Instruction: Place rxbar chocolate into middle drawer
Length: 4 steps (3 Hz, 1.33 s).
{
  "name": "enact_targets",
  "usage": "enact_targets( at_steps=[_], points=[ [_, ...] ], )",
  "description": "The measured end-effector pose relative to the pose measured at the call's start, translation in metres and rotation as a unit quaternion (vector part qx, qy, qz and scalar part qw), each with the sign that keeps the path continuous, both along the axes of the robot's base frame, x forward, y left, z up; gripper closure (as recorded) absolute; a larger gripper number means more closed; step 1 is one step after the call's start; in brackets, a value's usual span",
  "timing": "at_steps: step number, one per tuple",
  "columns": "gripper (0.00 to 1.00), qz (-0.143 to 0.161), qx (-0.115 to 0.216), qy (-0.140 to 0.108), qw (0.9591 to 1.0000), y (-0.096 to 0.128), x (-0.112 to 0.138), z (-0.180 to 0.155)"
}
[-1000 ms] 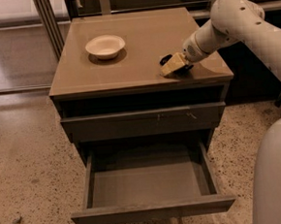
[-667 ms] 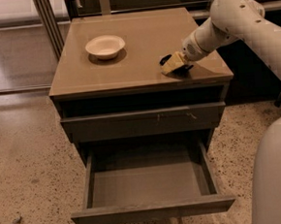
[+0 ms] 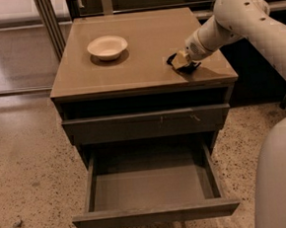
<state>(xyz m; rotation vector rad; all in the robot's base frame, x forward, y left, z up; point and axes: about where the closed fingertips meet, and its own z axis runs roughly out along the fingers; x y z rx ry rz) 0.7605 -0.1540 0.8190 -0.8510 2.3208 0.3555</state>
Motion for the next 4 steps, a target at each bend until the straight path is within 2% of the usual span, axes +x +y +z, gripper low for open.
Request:
enact_targets(
  at_steps=[1,2,3,4],
  points=[
    [1.00,0.002,-0.002,0.001,1.0000,0.001,0.000,-0.002],
    [1.00,0.038,-0.020,-0.005,0.9991,0.007,-0.008,0.001],
    [1.00,0.103,-0.050,-0.016,0.9932,0.018,-0.028,0.016],
    [1.00,0.154,-0.065,-0.026,0.9856,0.025,-0.052,0.039]
  ],
)
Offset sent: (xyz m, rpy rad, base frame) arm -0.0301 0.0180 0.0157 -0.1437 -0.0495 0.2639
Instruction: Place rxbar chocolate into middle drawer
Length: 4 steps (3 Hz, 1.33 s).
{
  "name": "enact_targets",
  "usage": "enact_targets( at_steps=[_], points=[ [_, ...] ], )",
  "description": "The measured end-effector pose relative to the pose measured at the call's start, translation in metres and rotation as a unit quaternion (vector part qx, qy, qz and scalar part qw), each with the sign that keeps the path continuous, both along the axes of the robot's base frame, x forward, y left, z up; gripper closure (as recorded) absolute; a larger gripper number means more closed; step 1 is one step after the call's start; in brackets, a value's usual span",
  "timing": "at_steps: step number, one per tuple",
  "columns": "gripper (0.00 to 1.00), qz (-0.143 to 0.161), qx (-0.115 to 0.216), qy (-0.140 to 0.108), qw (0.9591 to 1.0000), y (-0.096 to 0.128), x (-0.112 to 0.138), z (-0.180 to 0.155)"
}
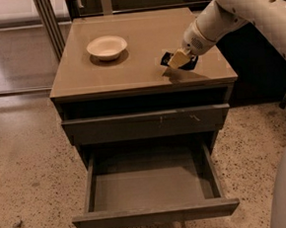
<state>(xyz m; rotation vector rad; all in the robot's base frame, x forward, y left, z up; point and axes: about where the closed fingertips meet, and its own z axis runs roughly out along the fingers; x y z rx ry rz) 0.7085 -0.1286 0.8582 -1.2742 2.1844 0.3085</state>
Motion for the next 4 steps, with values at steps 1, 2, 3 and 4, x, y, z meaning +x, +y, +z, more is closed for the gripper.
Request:
enact_targets(
  at_steps=[1,2,3,4],
  points=[
    [1.00,0.080,0.007,0.008,0.9968,0.009,-0.018,0.014],
    [1.00,0.112,0.000,0.024,0.9934,0.008,-0.034,0.019],
    [1.00,0.151,-0.004,0.016,0.9884,0.026,-0.037,0.012],
    [1.00,0.203,-0.011,0.018,0.9789,0.026,-0.063,0.007]
  ],
)
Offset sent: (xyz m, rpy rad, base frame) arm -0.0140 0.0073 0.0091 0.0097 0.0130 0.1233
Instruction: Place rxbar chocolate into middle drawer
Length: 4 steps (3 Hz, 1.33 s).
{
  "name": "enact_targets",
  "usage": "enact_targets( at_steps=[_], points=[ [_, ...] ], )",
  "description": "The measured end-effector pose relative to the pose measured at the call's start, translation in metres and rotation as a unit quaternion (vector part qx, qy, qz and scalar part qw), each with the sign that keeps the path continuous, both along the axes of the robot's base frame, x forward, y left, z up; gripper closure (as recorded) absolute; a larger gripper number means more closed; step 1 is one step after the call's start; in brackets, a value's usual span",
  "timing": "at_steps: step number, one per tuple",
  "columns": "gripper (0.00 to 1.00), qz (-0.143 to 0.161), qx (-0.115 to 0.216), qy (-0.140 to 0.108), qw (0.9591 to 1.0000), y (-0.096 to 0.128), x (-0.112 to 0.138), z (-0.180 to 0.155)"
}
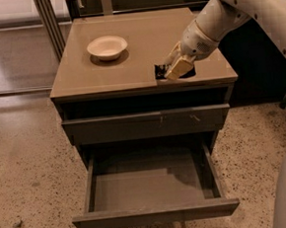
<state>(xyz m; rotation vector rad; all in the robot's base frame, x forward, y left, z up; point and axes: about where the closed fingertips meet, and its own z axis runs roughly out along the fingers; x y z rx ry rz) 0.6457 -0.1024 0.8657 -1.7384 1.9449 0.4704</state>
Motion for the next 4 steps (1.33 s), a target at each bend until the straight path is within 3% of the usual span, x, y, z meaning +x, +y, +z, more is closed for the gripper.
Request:
enact_targets(
  at_steps=[1,2,4],
  points=[
    [1.00,0.022,-0.001,0.016,0.9996,-0.010,-0.036,-0.006],
    [1.00,0.025,0.006,0.037,0.9990,-0.020,-0.061,-0.027],
    [1.00,0.042,0.035,0.060,0.9967,-0.014,-0.067,-0.127]
  ],
)
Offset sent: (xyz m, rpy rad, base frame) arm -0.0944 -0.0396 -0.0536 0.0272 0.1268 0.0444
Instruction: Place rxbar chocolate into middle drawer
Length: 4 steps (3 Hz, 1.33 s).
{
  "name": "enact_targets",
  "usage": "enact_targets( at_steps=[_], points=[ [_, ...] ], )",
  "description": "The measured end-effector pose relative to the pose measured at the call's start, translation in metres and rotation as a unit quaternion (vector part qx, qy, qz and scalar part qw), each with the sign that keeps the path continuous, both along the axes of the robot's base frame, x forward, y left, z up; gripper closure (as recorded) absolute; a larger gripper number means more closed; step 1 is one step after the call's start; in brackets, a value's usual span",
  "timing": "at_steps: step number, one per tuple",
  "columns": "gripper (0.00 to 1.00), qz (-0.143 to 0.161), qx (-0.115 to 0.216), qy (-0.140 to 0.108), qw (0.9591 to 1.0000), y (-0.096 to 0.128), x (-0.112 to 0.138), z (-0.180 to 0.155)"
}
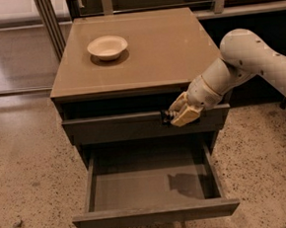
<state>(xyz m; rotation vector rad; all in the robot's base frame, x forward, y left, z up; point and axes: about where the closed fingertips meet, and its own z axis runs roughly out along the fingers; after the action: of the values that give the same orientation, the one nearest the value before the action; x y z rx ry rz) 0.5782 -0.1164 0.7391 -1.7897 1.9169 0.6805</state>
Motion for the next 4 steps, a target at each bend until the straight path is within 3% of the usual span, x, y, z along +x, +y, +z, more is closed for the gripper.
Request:
enact_targets(
  at_steps=[1,2,4],
  points=[
    [1.00,0.000,0.000,0.000,1.0000,0.000,0.000,-0.001],
    [1.00,0.002,-0.002,-0.017,0.9998,-0.004,-0.001,-0.025],
    [1.00,0.017,0.056,-0.044,0.9973,-0.008,-0.013,-0.120]
  ],
)
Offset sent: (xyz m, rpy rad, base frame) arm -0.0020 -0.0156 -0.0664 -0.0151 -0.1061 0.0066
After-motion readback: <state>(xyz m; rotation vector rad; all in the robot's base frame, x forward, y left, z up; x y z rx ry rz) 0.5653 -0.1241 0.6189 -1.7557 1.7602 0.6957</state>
